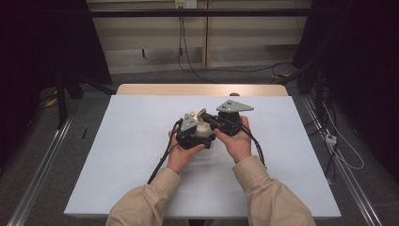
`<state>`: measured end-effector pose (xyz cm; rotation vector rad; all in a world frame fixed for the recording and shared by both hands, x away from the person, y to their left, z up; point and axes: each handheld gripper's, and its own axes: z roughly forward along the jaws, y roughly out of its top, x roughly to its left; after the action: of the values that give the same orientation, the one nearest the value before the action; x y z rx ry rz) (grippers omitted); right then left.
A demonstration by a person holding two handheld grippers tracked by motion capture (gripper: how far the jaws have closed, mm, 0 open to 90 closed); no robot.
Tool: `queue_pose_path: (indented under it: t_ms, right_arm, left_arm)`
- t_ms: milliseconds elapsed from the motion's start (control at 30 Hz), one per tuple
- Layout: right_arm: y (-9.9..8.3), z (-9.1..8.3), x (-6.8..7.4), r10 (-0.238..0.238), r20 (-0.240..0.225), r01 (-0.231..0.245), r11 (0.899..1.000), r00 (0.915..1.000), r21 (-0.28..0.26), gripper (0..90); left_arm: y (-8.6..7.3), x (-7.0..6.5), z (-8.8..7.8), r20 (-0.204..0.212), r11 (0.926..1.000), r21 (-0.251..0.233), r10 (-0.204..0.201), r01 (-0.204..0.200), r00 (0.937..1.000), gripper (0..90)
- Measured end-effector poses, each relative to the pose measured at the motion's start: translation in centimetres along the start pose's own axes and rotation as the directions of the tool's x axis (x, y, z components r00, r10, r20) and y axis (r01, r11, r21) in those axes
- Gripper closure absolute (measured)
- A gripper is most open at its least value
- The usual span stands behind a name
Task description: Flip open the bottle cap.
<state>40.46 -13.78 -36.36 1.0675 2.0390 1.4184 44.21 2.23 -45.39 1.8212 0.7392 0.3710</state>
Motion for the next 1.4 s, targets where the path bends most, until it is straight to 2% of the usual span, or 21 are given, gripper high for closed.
queue_pose_path:
  t_ms: [600,700,767,867,933,1000,1033,1067,1133,1233,1267,1333,1400]
  right_arm:
    - [0.1,1.7,-0.1,0.012,0.002,-0.012,1.0,0.9999,0.007,90.0]
    - [0.1,1.6,-0.3,0.012,0.003,-0.012,1.0,0.9999,0.006,87.3]
    - [0.1,1.4,-0.3,0.01,0.006,-0.01,1.0,0.9999,0.014,82.7]
    - [0.0,0.8,-0.5,0.017,0.023,-0.017,1.0,0.9996,-0.006,73.5]
    - [0.0,0.4,-0.7,0.016,0.028,-0.016,1.0,0.9995,-0.007,64.9]
    - [-0.1,0.0,-0.8,0.014,0.035,-0.014,1.0,0.9993,-0.009,62.7]
    - [-0.2,-0.1,-0.8,0.019,0.035,-0.019,1.0,0.9992,-0.01,58.9]
    - [-0.3,-0.3,-0.8,0.021,0.037,-0.02,1.0,0.9991,-0.009,54.3]
    - [-0.6,-0.6,-0.8,0.013,0.04,-0.013,1.0,0.9991,-0.003,46.9]
    - [-1.1,-0.9,-0.8,0.02,0.037,-0.02,1.0,0.9991,-0.005,36.7]
    - [-1.3,-1.0,-0.9,0.023,0.032,-0.023,1.0,0.9992,-0.008,34.4]
    - [-1.9,-1.3,-0.9,0.022,0.024,-0.022,1.0,0.9995,-0.01,28.2]
    - [-2.5,-1.7,-0.9,0.023,0.018,-0.023,1.0,0.9996,-0.012,24.6]
  left_arm:
    - [-0.1,0.0,-0.1,0.001,1.0,0.003,-0.003,0.003,1.0,4.4]
    - [0.0,0.0,-0.1,0.004,0.9999,0.011,-0.003,0.003,1.0,4.3]
    - [0.0,0.0,-0.2,0.006,0.9998,0.019,0.001,-0.001,1.0,4.2]
    - [0.0,0.0,-0.3,0.003,0.9991,0.041,0.01,-0.011,0.9999,4.1]
    - [0.0,0.1,-0.3,0.006,0.9982,0.06,0.01,-0.01,0.9999,3.8]
    - [-0.4,0.3,-0.2,0.016,0.995,0.096,-0.032,0.03,0.9994,2.6]
    - [-0.6,0.4,-0.3,0.019,0.9946,0.091,-0.052,0.05,0.9985,1.8]
    - [-0.8,0.3,-0.5,0.022,0.9952,0.085,-0.051,0.049,0.9985,1.5]
    - [-0.9,0.2,-0.8,0.019,0.9954,0.091,-0.03,0.029,0.9994,1.7]
    - [-1.0,0.3,-1.2,0.031,0.9908,0.133,-0.031,0.026,0.999,2.5]
    - [-1.1,0.3,-1.6,0.031,0.9898,0.142,-0.015,0.01,0.9994,2.8]
    - [-1.1,0.3,-2.5,0.043,0.9902,0.138,0.014,-0.02,0.999,4.0]
    - [-1.3,0.4,-3.4,0.067,0.9898,0.139,0.02,-0.029,0.9976,4.3]
